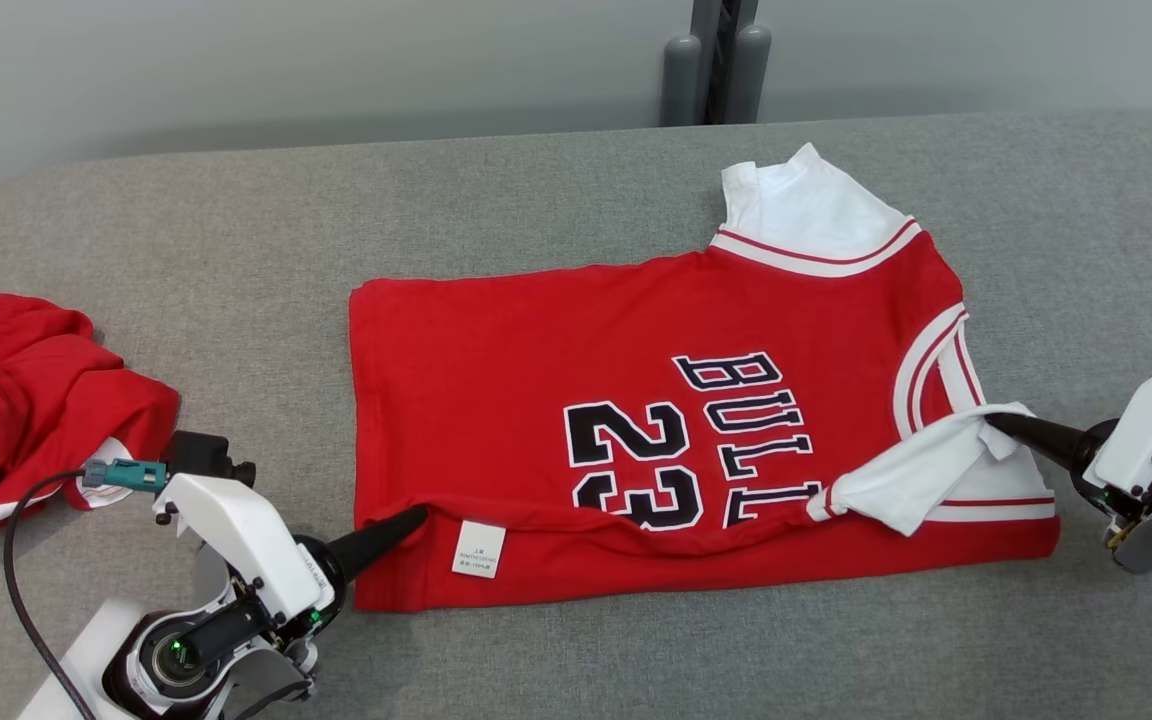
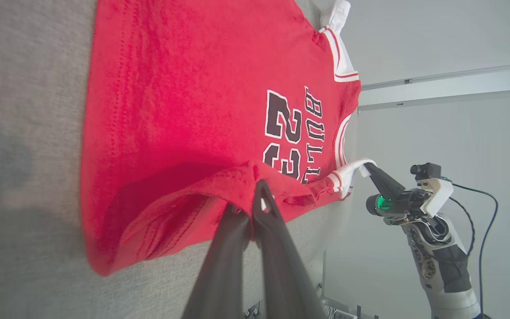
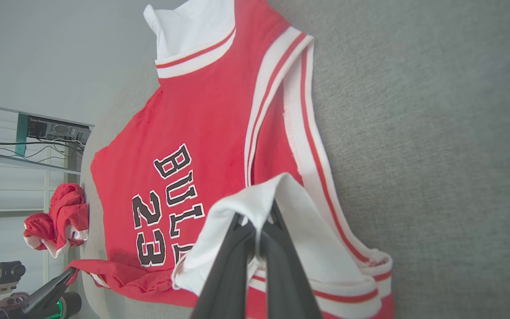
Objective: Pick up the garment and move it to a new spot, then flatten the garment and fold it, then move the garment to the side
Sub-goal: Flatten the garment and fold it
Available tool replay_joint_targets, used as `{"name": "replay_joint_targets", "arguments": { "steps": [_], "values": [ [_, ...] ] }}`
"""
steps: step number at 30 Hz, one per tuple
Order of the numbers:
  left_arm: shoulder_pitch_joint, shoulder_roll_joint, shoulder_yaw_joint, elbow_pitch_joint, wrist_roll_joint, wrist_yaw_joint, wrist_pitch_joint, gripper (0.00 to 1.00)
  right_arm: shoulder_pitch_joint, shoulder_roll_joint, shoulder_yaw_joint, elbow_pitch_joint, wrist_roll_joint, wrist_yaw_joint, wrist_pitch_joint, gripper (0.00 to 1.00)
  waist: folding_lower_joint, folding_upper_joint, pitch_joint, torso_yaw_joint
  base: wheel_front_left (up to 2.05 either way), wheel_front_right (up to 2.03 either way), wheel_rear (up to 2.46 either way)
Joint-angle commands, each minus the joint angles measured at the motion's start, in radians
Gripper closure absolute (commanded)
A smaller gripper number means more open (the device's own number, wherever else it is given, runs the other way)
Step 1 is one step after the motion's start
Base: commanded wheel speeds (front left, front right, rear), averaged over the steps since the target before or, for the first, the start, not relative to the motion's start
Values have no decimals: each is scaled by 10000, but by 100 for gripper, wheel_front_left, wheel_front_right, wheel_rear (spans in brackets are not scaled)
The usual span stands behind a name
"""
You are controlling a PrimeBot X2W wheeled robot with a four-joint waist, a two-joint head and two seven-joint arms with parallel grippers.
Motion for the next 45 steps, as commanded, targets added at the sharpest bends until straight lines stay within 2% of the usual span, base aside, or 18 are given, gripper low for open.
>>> {"name": "replay_joint_targets", "arguments": {
  "steps": [1,8,15,20,21,22,23,24,25,26,32,36,40,41,43,44,45],
  "values": [
    [-198,-47,57,107,116,-67,-71,100,-94,-22,-30,35,-29,1,-121,100,0,0,4,30,0,0,0],
    [-351,-199,73,526,266,-197,-331,100,-148,-45,-96,263,-169,1,-432,100,0,0,31,138,0,0,0],
    [-458,-343,30,1006,587,-71,-716,100,-241,10,-160,315,-283,1,-843,100,0,0,126,187,0,0,0],
    [-570,-425,-41,1239,723,-156,-785,100,-292,49,-91,455,-401,1,-991,100,0,0,150,206,0,0,0],
    [-573,-448,-60,1292,743,-170,-798,100,-319,56,-129,535,-453,1,-1132,56,0,0,148,208,0,0,0],
    [-580,-457,-82,1344,805,-152,-834,100,-347,107,-173,591,-447,1,-1242,0,0,0,145,210,0,0,0],
    [-593,-467,-90,1400,880,-122,-897,65,-379,153,-204,627,-450,1,-1346,0,0,0,141,213,0,0,0],
    [-612,-485,-115,1450,950,-124,-970,38,-422,189,-240,661,-459,1,-1458,0,0,0,134,214,0,0,0],
    [-631,-501,-141,1506,1008,-154,-1046,6,-456,210,-253,683,-485,1,-1558,0,0,0,125,217,0,0,0],
    [-648,-515,-160,1572,1083,-174,-1107,0,-468,214,-266,697,-512,1,-1665,0,0,0,114,221,0,0,0],
    [-871,-600,41,1898,1617,-436,-2158,0,-330,61,-407,398,-703,1,-2576,0,0,0,-32,248,0,0,0],
    [-856,-807,417,1904,2007,-801,-3490,0,7,-113,-440,-202,-1141,1,-3818,0,0,0,-263,224,0,0,0],
    [-755,-842,454,1809,3080,-1078,-5220,0,561,-361,-79,-837,-2230,1,-5524,0,0,0,-538,160,0,0,0],
    [-755,-842,454,1809,3080,-1078,-5220,0,561,-361,-79,-837,-2230,1,-5524,0,0,0,-538,160,0,0,0],
    [-573,-892,397,1870,3617,-1045,-6041,0,898,-327,73,-961,-2711,1,-6349,0,0,0,-711,103,0,0,0],
    [-387,-1030,275,1919,4205,-925,-6864,0,1232,-325,208,-888,-3317,1,-7153,0,0,0,-856,48,0,0,0],
    [-286,-1132,242,1943,4415,-835,-7232,0,1401,-248,211,-757,-3538,1,-7419,0,0,0,-922,24,0,0,0]
  ]
}}
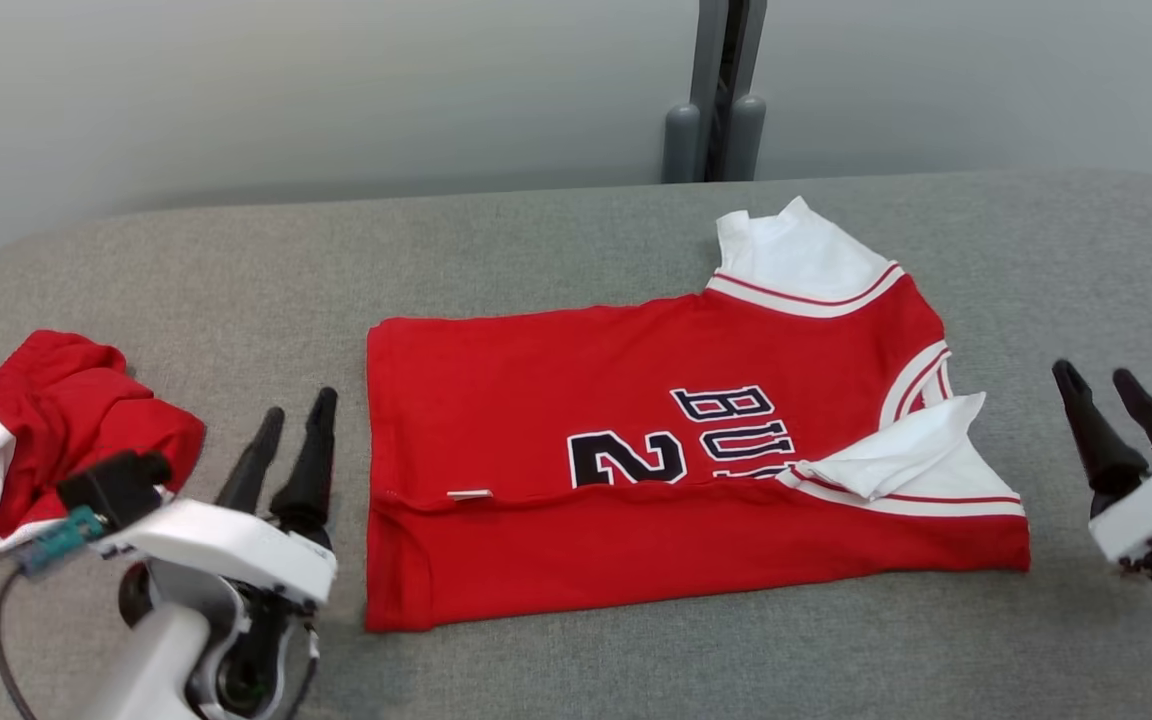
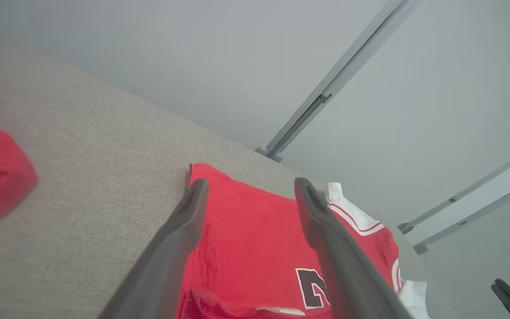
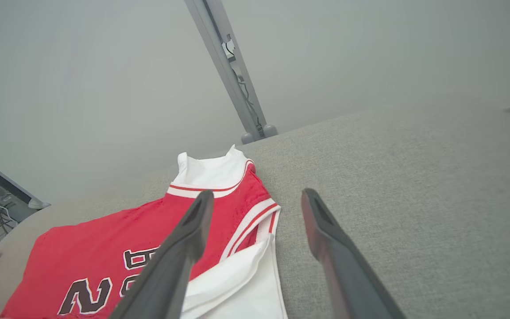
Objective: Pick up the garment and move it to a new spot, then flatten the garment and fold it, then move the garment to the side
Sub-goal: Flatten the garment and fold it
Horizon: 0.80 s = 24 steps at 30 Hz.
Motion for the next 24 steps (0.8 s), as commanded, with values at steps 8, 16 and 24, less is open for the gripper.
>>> {"name": "replay_joint_targets", "arguments": {
  "steps": [8,16,24],
  "values": [
    [778,-847,391,207,2685,556,-705,0,1076,1033,-1488,396,-1554,1,-554,0,0,0,-176,-178,0,0,0],
    [1639,-1870,588,1421,4993,600,-709,0,1905,2319,-2964,767,-3613,1,-555,0,0,0,-146,-208,0,0,0],
    [1387,-2207,739,2604,5585,895,-709,0,1627,2607,-2662,1549,-3506,1,-350,0,0,0,-90,-202,0,0,0]
  ]
}}
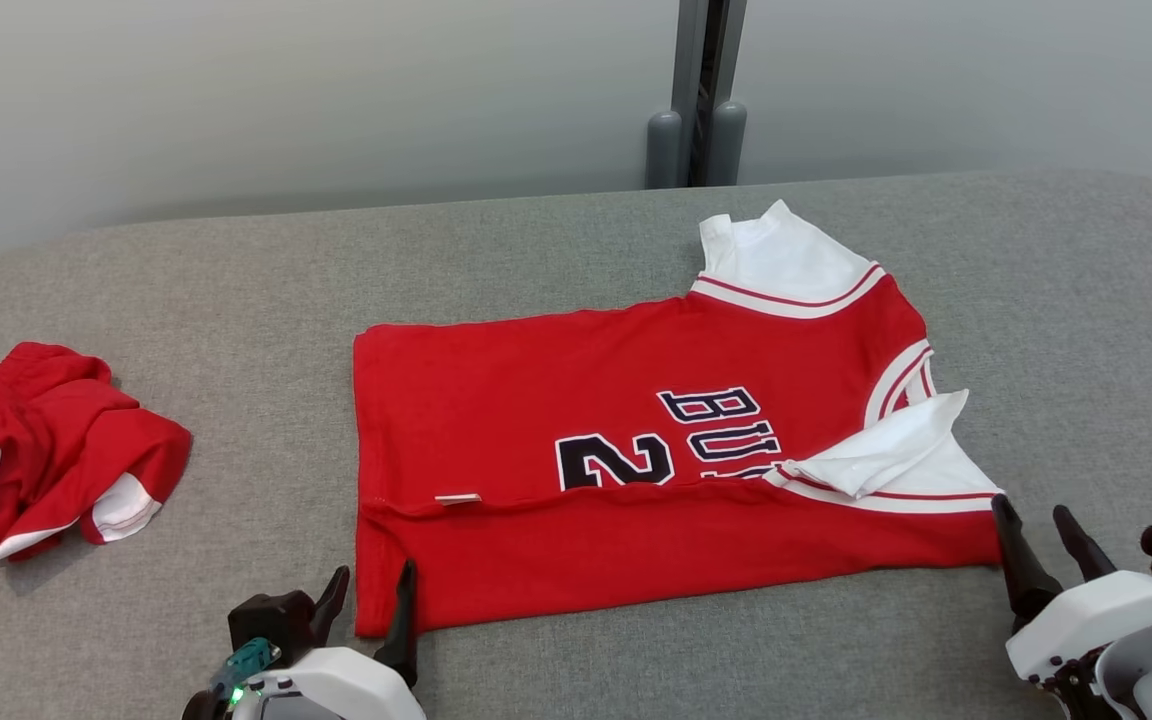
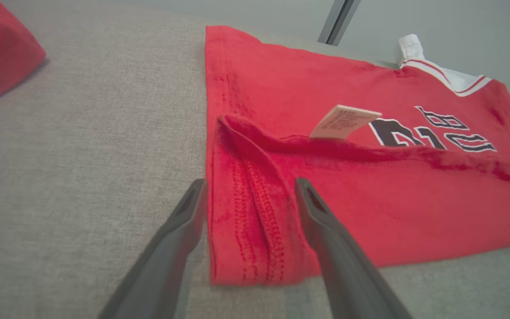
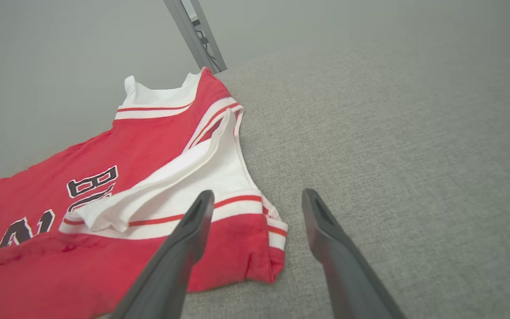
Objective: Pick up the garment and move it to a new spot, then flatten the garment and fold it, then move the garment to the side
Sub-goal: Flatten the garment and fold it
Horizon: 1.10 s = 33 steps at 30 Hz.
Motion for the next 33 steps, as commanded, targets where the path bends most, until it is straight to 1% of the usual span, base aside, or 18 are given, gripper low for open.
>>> {"name": "replay_joint_targets", "arguments": {
  "steps": [1,8,13,19,20,21,22,23,24,25,26,27,33],
  "values": [
    [-122,0,37,170,81,47,-44,0,-170,-106,101,122,-1,1,87,0,0,0,3,0,0,0,0],
    [-458,-139,-103,1112,239,66,-41,0,-562,-214,793,779,-170,1,232,0,0,0,100,32,0,0,0],
    [-661,-196,-136,1454,302,71,-21,0,-740,-190,1065,1081,-89,1,258,0,0,0,176,56,0,0,0],
    [-800,-349,-330,1879,217,-215,53,1,-961,-121,1423,1330,233,1,341,0,0,0,242,72,0,0,0],
    [-814,-367,-365,1940,206,-240,56,21,-964,-110,1468,1372,335,1,384,0,0,0,244,78,0,0,0],
    [-821,-387,-409,2016,178,-334,90,56,-951,-91,1516,1401,431,1,431,0,0,0,240,84,0,0,0],
    [-835,-414,-456,2085,155,-381,115,77,-953,-85,1575,1416,521,1,491,0,0,0,231,91,0,0,0],
    [-858,-423,-484,2137,138,-427,130,100,-970,-97,1626,1423,612,1,523,14,0,0,220,97,0,0,0],
    [-885,-427,-511,2182,121,-478,136,100,-988,-125,1674,1425,686,1,546,30,0,0,211,102,0,0,0],
    [-910,-431,-538,2230,100,-518,151,100,-1003,-144,1740,1423,759,1,583,55,0,0,202,110,0,0,0],
    [-928,-413,-569,2276,78,-571,165,100,-1017,-163,1807,1417,823,1,599,82,0,0,190,117,0,0,0],
    [-932,-432,-604,2311,66,-598,160,100,-1031,-185,1873,1415,898,1,592,100,0,0,176,123,0,0,0],
    [-975,-468,-739,2478,30,-740,129,100,-1078,-339,2186,1370,1238,0,619,100,0,0,53,152,0,0,0]
  ]
}}
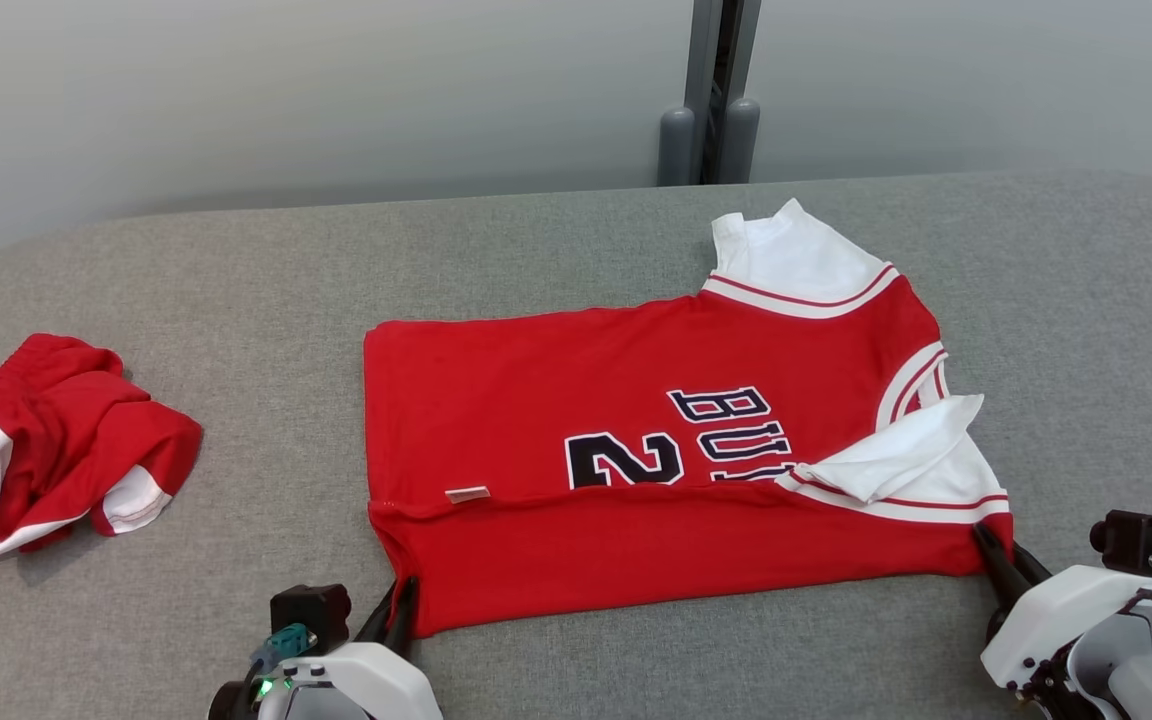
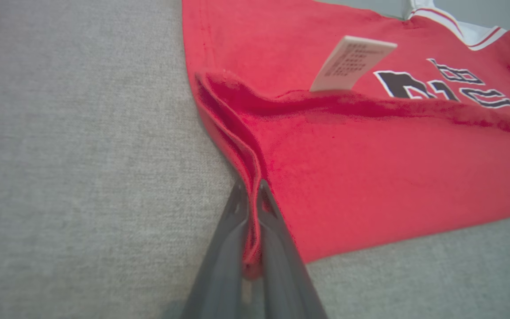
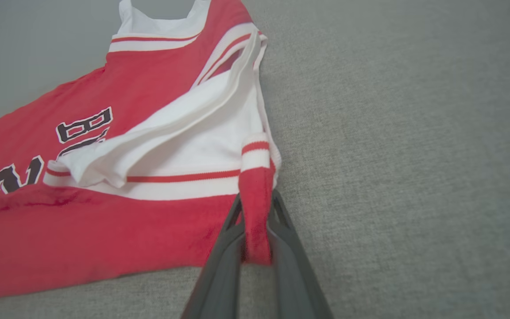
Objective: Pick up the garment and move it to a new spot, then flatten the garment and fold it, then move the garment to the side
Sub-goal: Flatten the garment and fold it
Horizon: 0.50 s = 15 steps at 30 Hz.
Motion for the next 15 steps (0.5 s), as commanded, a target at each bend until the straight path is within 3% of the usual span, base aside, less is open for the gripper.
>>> {"name": "replay_joint_targets", "arguments": {
  "steps": [1,8,15],
  "values": [
    [66,35,-103,140,19,-50,93,100,-95,-136,89,0,111,-2,6,100,0,-1,-59,12,0,0,0],
    [138,251,-344,98,193,-182,172,100,159,-514,556,-132,399,-2,254,100,0,-1,-450,69,0,0,0],
    [533,658,-727,-213,313,-383,831,100,781,-991,900,-505,1090,-2,1298,100,0,-1,-962,200,0,0,0]
  ]
}}
